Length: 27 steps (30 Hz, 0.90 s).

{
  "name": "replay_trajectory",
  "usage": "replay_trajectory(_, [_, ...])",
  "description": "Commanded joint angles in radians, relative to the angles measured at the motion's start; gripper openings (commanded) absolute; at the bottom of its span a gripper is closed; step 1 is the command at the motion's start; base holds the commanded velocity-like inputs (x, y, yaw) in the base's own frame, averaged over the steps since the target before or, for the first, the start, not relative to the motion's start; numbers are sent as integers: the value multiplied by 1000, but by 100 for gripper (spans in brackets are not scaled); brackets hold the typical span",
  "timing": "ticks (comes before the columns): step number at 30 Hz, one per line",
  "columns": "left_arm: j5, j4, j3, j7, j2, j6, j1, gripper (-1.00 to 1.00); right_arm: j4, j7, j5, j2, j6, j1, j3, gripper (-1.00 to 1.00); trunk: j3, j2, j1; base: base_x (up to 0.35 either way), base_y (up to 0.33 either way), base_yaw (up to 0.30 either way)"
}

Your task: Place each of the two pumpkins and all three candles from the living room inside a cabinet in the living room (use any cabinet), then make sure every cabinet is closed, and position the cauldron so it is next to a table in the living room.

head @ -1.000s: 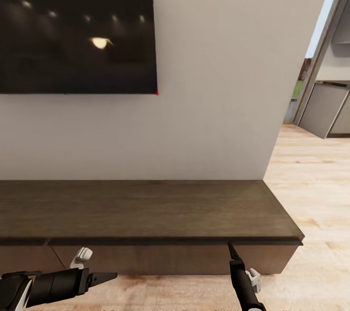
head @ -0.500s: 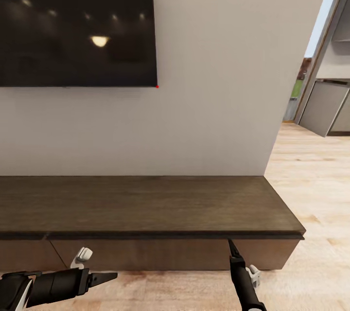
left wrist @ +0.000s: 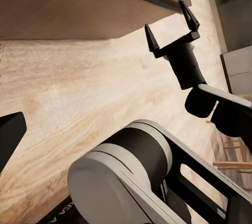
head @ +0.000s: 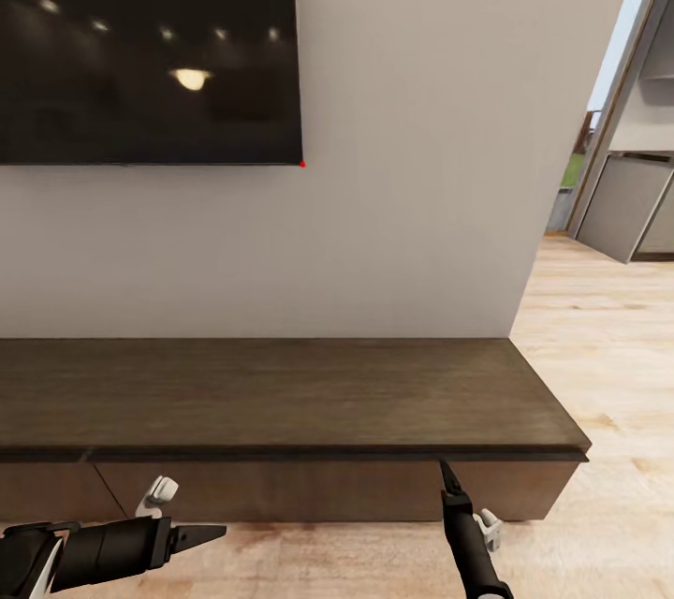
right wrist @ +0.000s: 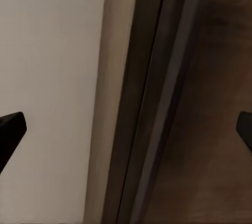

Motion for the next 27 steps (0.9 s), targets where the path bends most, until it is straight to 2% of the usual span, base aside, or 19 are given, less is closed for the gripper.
replay_trajectory(1, [0, 0, 0, 0, 0, 0, 0, 100, 0, 0, 0, 0, 0, 0, 0, 100, 0, 0, 0, 201, -23, 0])
replay_trajectory(8, [0, 0, 1, 0, -1, 0, 0, 100, 0, 1, 0, -1, 1, 0, 0, 100, 0, 0, 0, 59, -7, 0])
replay_trajectory(20, [1, 0, 2, 0, -1, 0, 1, 100, 0, 1, 0, -1, 0, 0, 0, 100, -38, -84, 46, 1, 0, 0])
replay_trajectory(27, [1, 0, 2, -1, -1, 0, 1, 100, 0, 1, 1, -1, -1, 0, 0, 100, -38, -84, 46, 0, 0, 0])
